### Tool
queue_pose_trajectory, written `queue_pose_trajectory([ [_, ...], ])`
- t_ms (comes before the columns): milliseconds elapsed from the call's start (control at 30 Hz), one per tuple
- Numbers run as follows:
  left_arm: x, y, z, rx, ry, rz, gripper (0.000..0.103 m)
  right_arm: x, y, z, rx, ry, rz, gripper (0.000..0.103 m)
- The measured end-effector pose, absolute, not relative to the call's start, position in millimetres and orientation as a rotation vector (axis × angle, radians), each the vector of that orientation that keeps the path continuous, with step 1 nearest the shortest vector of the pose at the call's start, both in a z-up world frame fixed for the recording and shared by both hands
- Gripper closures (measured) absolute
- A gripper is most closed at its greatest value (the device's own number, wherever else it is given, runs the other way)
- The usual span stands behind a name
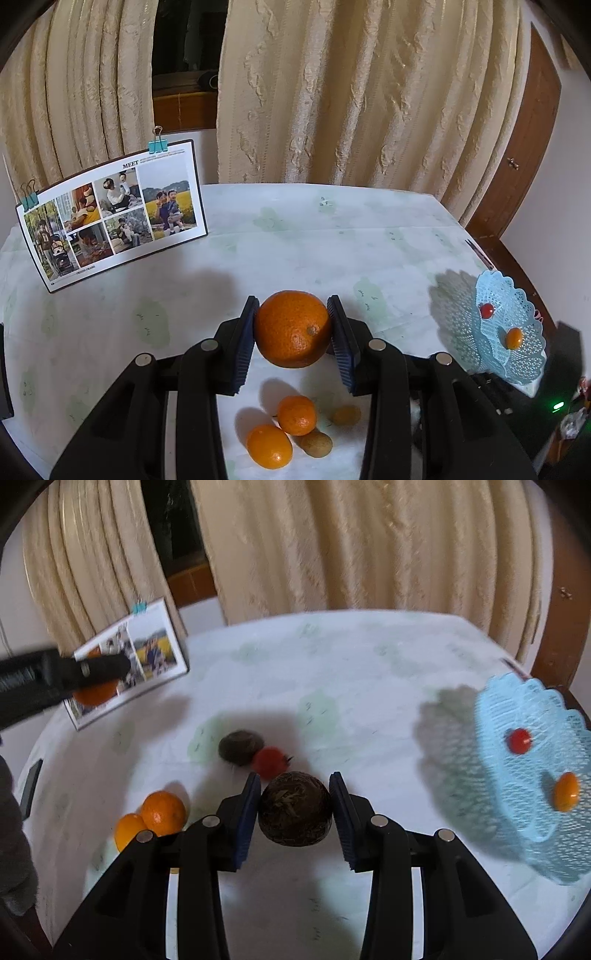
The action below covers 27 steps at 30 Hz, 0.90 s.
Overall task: Organize fruits
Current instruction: 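Grasp the dark brown round fruit with the right gripper while the left holds the orange, then carry the dark brown fruit into the blue basket and open the right gripper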
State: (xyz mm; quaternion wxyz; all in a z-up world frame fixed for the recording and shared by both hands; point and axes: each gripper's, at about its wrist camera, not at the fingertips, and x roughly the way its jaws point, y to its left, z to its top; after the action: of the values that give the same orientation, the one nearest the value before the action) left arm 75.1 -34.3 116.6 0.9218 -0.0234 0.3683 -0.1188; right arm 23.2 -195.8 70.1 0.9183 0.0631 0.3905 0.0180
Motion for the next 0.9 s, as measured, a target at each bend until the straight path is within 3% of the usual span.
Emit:
queue_pose_trajectory([
  [433, 65.6, -49.3, 117.9, -0.023, 0.745, -0.274, 0.065, -15.6, -282.3, 106.5, 0.247, 0.681, -0.142, 0.063],
  [900, 53.6, -71.8, 114.7, 0.028, 0.736, -0.304, 0.065, -62.4, -364.8, 93.4, 0.334, 0.66, -0.354, 0.063],
])
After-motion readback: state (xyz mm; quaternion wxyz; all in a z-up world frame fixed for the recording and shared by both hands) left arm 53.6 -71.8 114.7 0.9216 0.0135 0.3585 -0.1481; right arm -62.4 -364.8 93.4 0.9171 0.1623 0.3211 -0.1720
